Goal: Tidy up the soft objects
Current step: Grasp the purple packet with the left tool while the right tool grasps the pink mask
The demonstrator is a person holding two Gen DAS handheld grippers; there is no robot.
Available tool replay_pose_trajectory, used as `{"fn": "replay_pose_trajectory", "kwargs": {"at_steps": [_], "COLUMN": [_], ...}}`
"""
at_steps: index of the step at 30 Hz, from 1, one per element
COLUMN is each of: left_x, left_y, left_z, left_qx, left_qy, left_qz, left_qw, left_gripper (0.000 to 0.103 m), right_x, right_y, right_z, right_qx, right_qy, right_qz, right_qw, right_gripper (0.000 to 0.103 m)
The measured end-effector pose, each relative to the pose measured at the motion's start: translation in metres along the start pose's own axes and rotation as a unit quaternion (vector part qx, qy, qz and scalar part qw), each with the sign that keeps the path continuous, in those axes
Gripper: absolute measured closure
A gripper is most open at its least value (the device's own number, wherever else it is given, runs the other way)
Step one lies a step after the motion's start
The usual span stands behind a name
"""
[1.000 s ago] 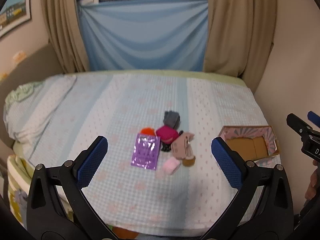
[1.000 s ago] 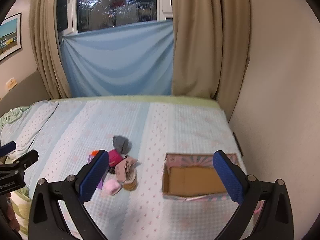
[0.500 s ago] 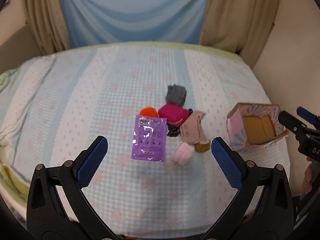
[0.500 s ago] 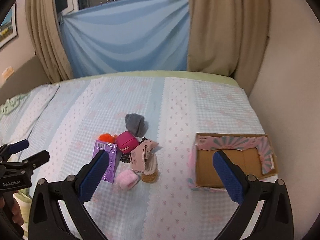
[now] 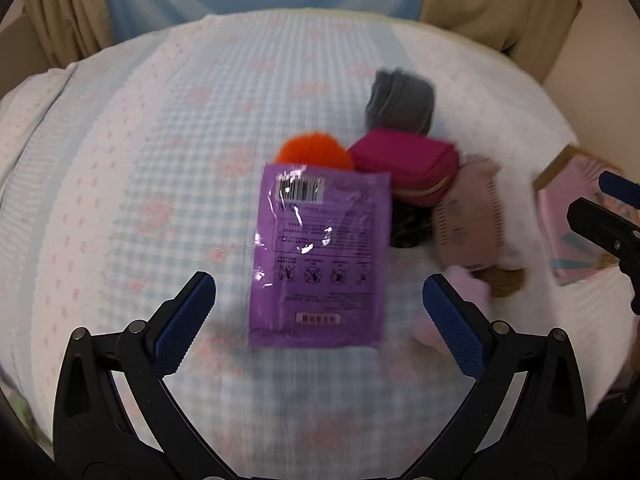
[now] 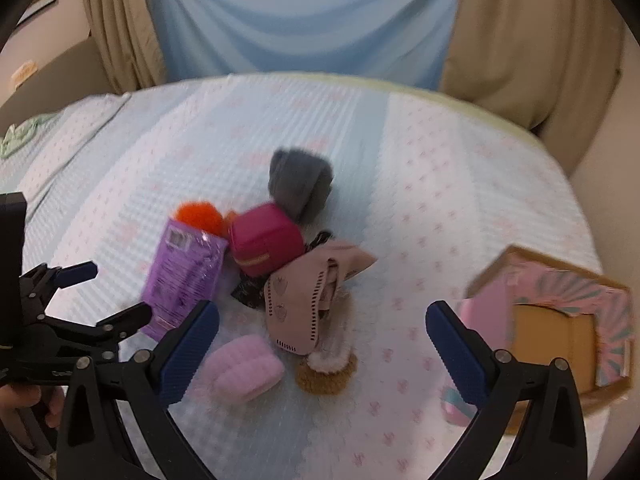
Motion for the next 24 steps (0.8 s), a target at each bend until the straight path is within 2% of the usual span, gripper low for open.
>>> {"fn": "replay_pose_trajectory", "kwargs": {"at_steps": [3, 4, 7, 12, 17, 20, 22, 24], "left_x": [-0.004, -0.007, -0.011, -0.02, -0.02, -0.022, -0.023, -0.027], "left_y": [-0.034, -0.045, -0.065, -0.096, -0.11, -0.115, -0.119, -0.121], "left_z": [-0.006, -0.007, -0.01, -0.015, -0.015, -0.011, -0.008, -0.005], "left_qx": [0.004, 0.004, 0.007, 0.024, 0.037, 0.036, 0.037, 0.036], "left_qy": [-0.004, -0.007, -0.017, -0.033, -0.029, -0.034, -0.039, -0.05], "left_qz": [0.008, 0.011, 0.017, 0.023, 0.02, 0.02, 0.019, 0.022], "left_qw": [1.0, 0.9999, 0.9997, 0.9989, 0.9987, 0.9986, 0.9984, 0.9979], "left_gripper": [0.0, 0.0, 0.0, 0.0, 0.0, 0.001, 0.006, 0.023], "right_x": [-0.006, -0.008, -0.012, -0.016, -0.02, -0.02, -0.017, -0.012], "right_y": [-0.034, -0.046, -0.073, -0.098, -0.112, -0.114, -0.113, -0.112], "right_z": [-0.007, -0.008, -0.009, -0.007, -0.009, -0.009, -0.01, -0.012], "right_qx": [0.011, 0.015, 0.025, 0.031, 0.049, 0.05, 0.051, 0.049], "right_qy": [0.008, 0.014, 0.027, 0.038, 0.053, 0.051, 0.058, 0.07], "right_qz": [0.016, 0.019, 0.028, 0.041, 0.044, 0.064, 0.07, 0.065], "right_qw": [1.0, 1.0, 0.999, 0.998, 0.996, 0.995, 0.995, 0.994], "right_gripper": [0.001, 0.004, 0.005, 0.007, 0.029, 0.041, 0.05, 0.055]}}
Point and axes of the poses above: each gripper's, at about its wrist camera, not at the fingertips, and y roughly against the way its jaws point, x to its left, z to its top, the point moved 4 cm from there along -y, roughly the way its jaws point, and after that the axes turned 10 degrees about z, right-handed, at the moved point
